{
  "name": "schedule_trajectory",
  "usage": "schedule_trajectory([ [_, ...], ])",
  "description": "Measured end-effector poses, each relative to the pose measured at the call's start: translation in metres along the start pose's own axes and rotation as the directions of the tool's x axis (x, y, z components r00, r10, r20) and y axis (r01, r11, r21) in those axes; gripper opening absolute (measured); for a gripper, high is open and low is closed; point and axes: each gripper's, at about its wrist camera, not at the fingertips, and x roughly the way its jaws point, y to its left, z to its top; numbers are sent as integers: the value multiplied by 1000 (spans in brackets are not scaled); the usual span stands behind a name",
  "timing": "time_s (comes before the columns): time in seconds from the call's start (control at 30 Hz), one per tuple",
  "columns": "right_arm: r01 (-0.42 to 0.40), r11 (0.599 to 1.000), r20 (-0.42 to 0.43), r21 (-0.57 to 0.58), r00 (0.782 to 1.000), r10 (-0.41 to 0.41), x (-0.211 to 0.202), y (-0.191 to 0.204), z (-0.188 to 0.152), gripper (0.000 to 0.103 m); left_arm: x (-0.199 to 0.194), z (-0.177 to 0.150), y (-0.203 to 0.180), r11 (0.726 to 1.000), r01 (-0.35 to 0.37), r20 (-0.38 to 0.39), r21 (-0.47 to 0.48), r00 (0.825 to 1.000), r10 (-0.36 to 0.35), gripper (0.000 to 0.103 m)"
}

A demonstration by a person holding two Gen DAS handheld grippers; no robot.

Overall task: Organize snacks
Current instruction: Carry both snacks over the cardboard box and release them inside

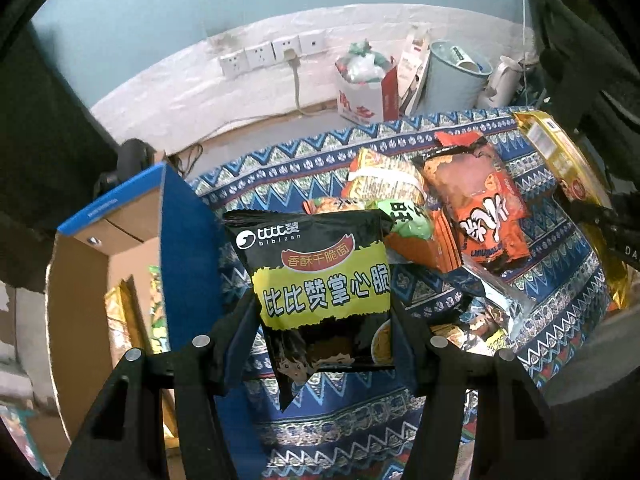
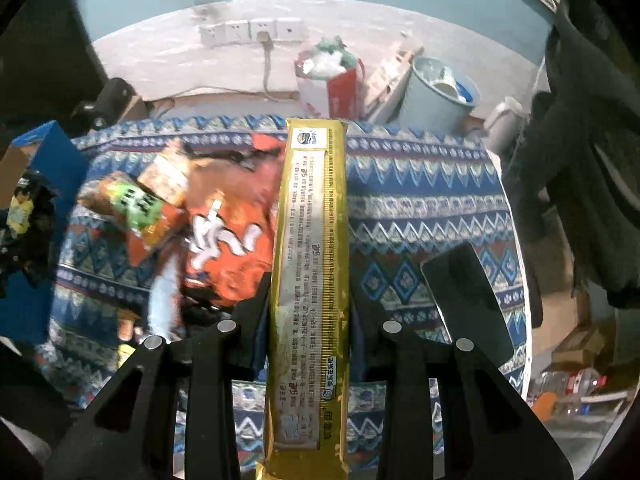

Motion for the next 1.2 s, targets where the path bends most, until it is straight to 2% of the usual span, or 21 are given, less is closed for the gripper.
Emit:
schedule_trajectory([
  [0.23, -29, 999, 41, -45, 999, 31, -17, 26, 17, 31, -19, -4, 15, 1000, 6, 37, 0, 999, -6, 62],
  [0.6, -87, 988, 86, -127, 991, 98, -38, 86, 45, 31, -45, -18, 55, 999, -24, 102, -26, 994, 26, 62],
  [1.2, -192, 950, 59, -248, 975, 212, -42, 197, 79, 31, -62, -37, 120, 992, -43, 148, -122, 987, 61, 62],
])
